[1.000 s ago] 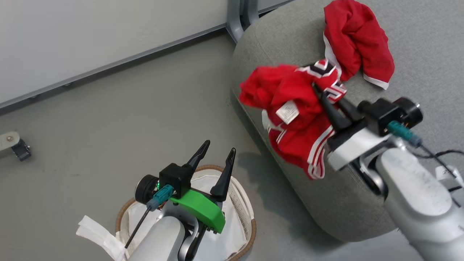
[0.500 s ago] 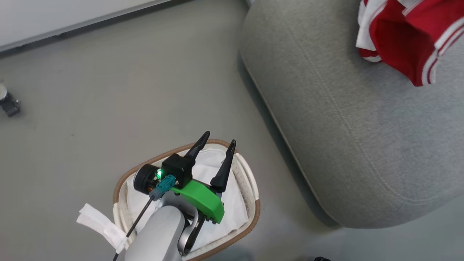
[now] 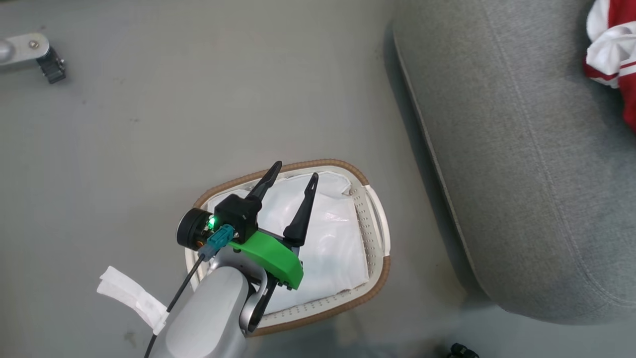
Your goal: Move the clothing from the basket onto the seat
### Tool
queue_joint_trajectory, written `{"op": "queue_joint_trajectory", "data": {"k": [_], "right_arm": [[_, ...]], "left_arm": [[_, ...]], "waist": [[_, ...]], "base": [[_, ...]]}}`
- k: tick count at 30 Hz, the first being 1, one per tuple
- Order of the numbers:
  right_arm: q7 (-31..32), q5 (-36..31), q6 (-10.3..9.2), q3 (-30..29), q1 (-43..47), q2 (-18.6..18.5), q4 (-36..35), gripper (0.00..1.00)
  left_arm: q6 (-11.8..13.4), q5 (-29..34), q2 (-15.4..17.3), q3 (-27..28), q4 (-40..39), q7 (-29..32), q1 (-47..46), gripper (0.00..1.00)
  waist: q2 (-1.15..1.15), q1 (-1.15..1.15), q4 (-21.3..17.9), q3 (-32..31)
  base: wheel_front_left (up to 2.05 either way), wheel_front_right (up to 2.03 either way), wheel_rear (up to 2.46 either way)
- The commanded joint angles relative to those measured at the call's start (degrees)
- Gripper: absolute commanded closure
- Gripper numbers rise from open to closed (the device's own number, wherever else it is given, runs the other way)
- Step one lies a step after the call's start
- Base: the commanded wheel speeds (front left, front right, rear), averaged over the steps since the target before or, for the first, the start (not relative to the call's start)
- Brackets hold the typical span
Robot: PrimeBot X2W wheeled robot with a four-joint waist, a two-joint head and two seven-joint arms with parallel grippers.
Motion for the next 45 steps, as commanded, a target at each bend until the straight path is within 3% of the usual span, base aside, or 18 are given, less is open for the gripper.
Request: {"op": "queue_joint_trajectory", "data": {"k": [1, 6, 14, 18, 21, 27, 34, 45], "right_arm": [[-0.1, -0.7, -0.08, -1.7, 2.2, 1.1, -0.7, 0.0], [-0.1, -3.1, -0.08, -5.9, 8.6, 5.5, -5.3, 0.0], [-0.1, -3.6, -0.08, -7.0, 21.0, 11.1, -14.5, 0.0], [-0.1, -2.7, -0.08, -4.5, 26.4, 13.2, -18.5, 0.0], [-0.1, -2.0, -0.08, 0.7, 29.7, 14.6, -21.3, 0.0], [-0.1, 1.0, -0.08, 8.2, 32.2, 17.9, -27.2, 0.0], [-0.1, 2.5, -0.08, 13.3, 32.0, 21.5, -29.1, 0.0], [-0.1, 2.5, -0.08, 15.3, 35.3, 23.5, -27.0, 0.0]], "left_arm": [[-0.3, 0.8, 0.3, 0.5, -0.1, 0.0, -1.0, 0.0], [-0.3, 1.4, 0.2, 0.2, -0.3, 0.0, 0.3, 0.0], [-0.2, 2.6, 0.3, 4.7, 0.2, 0.0, 4.1, 0.0], [-0.1, 4.0, 0.3, 8.6, -0.2, 0.0, 6.8, 0.0], [1.0, 4.8, 0.3, 12.5, -1.6, 0.0, 9.1, 0.0], [3.5, 7.6, 0.2, 19.5, -4.9, 0.0, 13.3, 0.0], [5.3, 9.9, 0.2, 25.8, -7.7, 0.0, 16.6, 0.0], [3.6, 7.4, 0.2, 29.8, -6.0, 0.0, 20.5, 0.0]], "waist": [[0.58, 0.0, 1.4, 0.8], [0.58, 0.0, 1.2, -1.2], [0.58, 0.0, 1.1, -6.8], [0.58, 0.0, 1.5, -9.8], [0.58, 0.0, 2.3, -11.9], [0.58, 0.0, 5.0, -15.3], [0.58, 0.0, 8.5, -18.2], [0.58, 0.0, 10.7, -22.5]], "base": [[0.0, 0.0, 0.0], [0.0, 0.0, 0.0], [0.0, 0.0, 0.0], [0.0, 0.0, 0.0], [0.0, 0.0, 0.0], [0.0, 0.0, 0.0], [0.0, 0.0, 0.0], [0.0, 0.0, 0.0]]}}
